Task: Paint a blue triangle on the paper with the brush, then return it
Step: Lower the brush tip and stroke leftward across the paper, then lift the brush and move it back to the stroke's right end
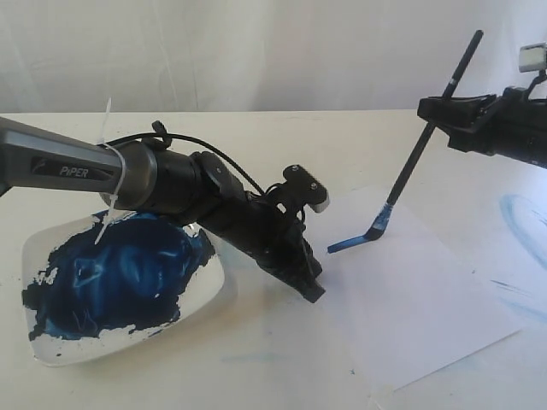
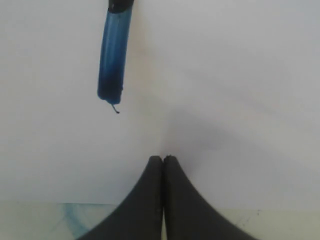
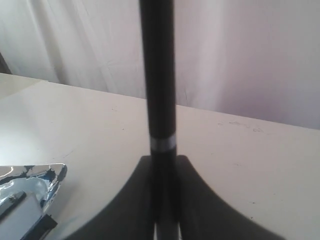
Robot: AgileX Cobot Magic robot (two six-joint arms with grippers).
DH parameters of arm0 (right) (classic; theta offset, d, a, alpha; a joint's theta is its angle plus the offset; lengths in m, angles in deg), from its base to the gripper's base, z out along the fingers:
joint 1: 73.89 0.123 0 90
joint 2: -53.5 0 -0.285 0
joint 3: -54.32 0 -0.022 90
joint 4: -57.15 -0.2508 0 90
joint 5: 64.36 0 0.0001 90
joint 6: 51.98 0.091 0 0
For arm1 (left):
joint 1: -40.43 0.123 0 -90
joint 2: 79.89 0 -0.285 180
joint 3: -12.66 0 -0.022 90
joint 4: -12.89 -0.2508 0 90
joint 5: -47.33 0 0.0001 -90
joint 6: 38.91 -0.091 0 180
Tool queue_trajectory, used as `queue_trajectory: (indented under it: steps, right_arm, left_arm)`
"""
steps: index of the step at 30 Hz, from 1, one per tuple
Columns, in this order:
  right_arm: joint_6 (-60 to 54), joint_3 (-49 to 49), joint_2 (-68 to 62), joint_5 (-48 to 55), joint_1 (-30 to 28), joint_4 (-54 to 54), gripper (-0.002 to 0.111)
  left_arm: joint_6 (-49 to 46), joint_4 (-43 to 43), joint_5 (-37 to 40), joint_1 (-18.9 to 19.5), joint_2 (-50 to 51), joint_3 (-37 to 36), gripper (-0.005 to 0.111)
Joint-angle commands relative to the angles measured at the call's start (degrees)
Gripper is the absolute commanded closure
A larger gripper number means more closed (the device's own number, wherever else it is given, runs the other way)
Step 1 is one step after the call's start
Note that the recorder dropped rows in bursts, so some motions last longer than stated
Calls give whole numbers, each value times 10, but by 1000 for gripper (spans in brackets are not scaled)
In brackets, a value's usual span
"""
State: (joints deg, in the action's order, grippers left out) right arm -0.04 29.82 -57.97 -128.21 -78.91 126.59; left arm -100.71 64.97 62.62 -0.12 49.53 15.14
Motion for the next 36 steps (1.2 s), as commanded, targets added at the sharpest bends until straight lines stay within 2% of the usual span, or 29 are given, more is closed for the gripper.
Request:
queue_trajectory:
  steps: [1,17,21,27,32,36]
  right_arm:
    - [-8,0,-1,0,-20,-7,108]
    - [-3,0,40,-38,-30,-6,108]
    - [45,0,84,-25,-30,-3,108]
    - [149,-1,153,72,-8,31,108]
    - [249,-3,202,197,54,61,108]
    - [189,-27,221,294,124,-27,108]
  left_arm:
    - [2,4,7,-2,-5,-1,107]
    - [2,14,10,-2,-5,-1,107]
    - [2,14,10,-2,-5,-1,107]
    - [2,14,10,-2,-5,-1,107]
    - [2,14,8,-2,-5,-1,107]
    - [2,14,8,-2,-5,-1,107]
